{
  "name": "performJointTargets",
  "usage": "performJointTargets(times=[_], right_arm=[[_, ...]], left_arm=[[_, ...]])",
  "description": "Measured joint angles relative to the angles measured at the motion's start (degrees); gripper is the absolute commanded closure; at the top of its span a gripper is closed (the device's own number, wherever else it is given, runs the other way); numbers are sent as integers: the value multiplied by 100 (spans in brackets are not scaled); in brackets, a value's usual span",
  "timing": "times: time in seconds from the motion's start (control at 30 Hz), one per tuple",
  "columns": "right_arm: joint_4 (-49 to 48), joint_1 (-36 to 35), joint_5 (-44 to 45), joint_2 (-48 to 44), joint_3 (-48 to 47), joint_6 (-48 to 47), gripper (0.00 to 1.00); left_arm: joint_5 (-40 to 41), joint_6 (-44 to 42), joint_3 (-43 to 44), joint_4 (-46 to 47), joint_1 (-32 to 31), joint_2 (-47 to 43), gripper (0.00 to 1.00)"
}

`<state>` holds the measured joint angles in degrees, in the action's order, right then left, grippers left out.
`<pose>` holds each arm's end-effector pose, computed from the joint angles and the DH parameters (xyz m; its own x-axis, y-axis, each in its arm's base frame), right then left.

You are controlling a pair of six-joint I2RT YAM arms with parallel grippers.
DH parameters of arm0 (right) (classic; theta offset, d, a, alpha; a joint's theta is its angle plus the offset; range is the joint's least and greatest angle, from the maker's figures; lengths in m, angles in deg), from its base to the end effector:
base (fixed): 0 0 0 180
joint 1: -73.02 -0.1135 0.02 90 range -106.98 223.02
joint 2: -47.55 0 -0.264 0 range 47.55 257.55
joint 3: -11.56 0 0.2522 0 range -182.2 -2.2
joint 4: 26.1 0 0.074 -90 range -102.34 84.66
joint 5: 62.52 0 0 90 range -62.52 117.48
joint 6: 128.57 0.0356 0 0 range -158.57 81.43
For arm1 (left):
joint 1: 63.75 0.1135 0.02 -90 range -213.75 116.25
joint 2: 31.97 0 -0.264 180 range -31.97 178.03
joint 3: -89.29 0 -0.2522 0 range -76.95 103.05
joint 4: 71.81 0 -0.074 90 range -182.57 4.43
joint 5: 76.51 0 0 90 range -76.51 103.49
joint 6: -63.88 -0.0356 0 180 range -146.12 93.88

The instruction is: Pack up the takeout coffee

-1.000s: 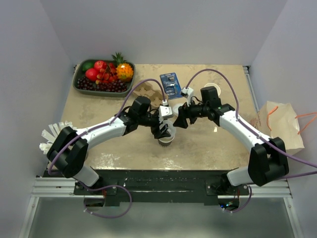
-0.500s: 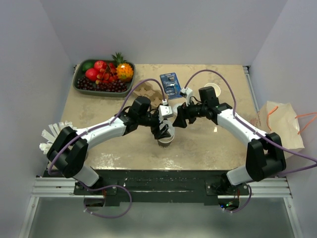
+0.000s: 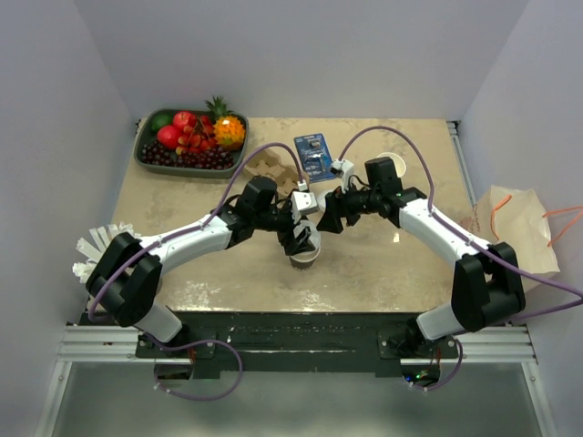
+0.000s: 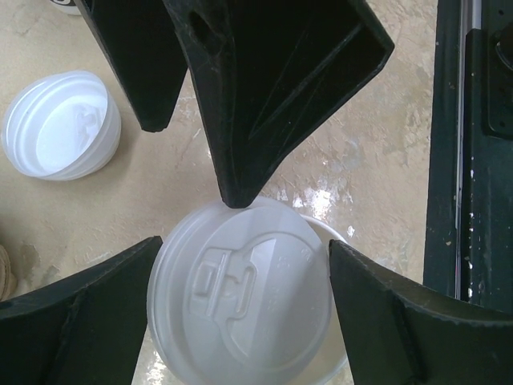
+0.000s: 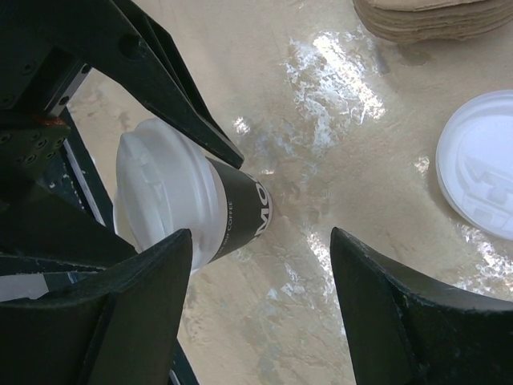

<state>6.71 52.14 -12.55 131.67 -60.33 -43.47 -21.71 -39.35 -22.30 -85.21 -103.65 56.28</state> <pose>0.2824 0.1322 0.2510 -0.5991 -0.2985 -0.7429 -0.7515 0.5299 0.3931 0.2441 -0.2309 0.2353 -0.2048 0.4150 -0.8865 0.9665 0.2287 -0.1162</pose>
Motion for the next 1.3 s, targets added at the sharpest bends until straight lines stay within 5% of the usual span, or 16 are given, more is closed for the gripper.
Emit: performJointTargets(times=[1.3], right_arm=[[87, -133, 7, 289, -175, -2, 27]], left_arm=[[37, 393, -120, 85, 0, -208, 10]])
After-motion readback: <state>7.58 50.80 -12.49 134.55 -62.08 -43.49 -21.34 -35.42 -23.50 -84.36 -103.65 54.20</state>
